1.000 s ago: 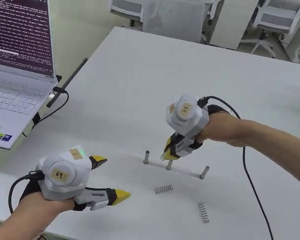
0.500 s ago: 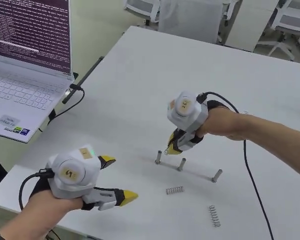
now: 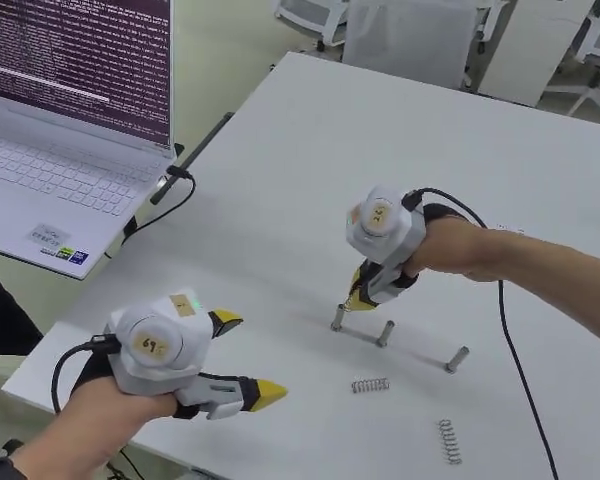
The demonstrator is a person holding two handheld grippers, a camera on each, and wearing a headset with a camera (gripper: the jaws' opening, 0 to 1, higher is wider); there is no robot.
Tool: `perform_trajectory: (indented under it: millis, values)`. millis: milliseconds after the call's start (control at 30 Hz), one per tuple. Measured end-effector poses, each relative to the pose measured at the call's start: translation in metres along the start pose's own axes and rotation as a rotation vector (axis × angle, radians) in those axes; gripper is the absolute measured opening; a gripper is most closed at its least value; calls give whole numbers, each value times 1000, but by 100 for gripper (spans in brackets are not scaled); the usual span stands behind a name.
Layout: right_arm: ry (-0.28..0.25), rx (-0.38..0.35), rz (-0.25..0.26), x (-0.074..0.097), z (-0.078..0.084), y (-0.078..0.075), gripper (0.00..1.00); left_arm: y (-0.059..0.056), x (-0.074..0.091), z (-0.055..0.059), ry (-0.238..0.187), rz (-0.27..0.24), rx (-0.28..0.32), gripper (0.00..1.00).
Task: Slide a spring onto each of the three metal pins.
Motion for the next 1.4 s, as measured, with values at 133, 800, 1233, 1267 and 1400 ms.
perform_trajectory:
  millis: [133, 800, 1233, 1267, 1400]
  values:
    - [0, 1, -8, -3, -1, -3, 9, 0, 2, 2, 0, -4, 9, 61]
    - [50, 46, -28, -19, -5, -12, 9, 7, 8, 7, 2, -28, 33, 60]
    - [89, 86, -40, -29, -6, -12, 9, 7, 8, 8, 3, -29, 40, 60]
    - [91, 87, -41, -30, -6, -11, 9, 7, 8, 8, 2, -29, 40, 59]
    - [107, 105, -41, -34, -6, -10, 9, 8, 7, 8, 2, -29, 41, 59]
Point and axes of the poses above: the centre of the closed fingertips' face, and the gripper's own axes: x roughly backward along the fingers, y roughly to its left, z roughly out of its underside, the point moved 10 cm from there along x, roughly backward along the fingers, and after that the axes turned 2 degrees about -y, right-handed, at the moved point
